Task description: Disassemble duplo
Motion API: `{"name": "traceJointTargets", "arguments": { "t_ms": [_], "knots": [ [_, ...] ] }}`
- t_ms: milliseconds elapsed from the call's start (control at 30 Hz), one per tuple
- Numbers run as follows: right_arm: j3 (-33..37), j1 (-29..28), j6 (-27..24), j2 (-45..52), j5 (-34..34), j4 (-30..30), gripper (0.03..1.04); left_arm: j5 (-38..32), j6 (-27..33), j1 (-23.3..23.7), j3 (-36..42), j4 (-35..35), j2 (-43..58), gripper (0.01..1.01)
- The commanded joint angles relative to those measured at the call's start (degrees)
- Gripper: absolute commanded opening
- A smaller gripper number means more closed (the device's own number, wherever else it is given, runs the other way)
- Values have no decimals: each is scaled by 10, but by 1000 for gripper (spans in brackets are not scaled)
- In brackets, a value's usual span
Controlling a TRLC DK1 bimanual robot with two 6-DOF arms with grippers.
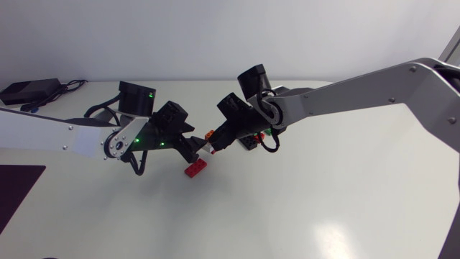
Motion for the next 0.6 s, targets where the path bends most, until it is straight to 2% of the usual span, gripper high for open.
{"name": "traceJointTargets", "arguments": {
  "t_ms": [0,567],
  "knots": [
    [-16,-1,1,-23,-6,-5,338,1,-9,2,-9,8,10,743],
    [-30,12,0,-46,-16,-10,338,-2,-7,3,-7,8,11,743]
  ]
}}
